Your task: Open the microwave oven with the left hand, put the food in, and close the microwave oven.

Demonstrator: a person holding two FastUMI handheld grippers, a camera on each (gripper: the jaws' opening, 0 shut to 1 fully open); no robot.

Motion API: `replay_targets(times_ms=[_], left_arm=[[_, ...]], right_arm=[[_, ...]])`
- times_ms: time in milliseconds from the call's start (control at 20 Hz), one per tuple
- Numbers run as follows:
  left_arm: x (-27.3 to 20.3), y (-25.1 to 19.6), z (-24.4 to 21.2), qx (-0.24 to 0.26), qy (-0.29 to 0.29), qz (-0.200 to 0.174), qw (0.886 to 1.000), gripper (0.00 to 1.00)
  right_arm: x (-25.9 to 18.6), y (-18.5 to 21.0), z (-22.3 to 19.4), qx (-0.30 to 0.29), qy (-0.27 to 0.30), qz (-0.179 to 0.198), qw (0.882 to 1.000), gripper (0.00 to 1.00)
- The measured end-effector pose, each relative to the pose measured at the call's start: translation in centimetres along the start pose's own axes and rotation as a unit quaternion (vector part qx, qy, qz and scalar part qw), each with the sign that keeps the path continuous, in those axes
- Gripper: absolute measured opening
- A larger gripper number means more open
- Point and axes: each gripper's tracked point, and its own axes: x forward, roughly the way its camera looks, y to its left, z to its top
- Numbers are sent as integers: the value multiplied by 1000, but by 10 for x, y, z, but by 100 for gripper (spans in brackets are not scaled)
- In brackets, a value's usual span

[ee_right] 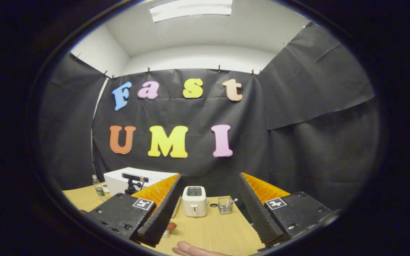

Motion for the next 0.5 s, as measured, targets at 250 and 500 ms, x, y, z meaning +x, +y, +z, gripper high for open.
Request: replay_targets(times_ms=[250, 500], left_arm=[[-2, 1, -3, -4, 15, -9, 1000, 6], [-12, 1, -2, -16, 17, -15, 1000, 6]], right_arm=[[-25, 13, 3, 12, 22, 30, 999, 99], [-41, 7, 6, 4, 29, 17, 999, 99]])
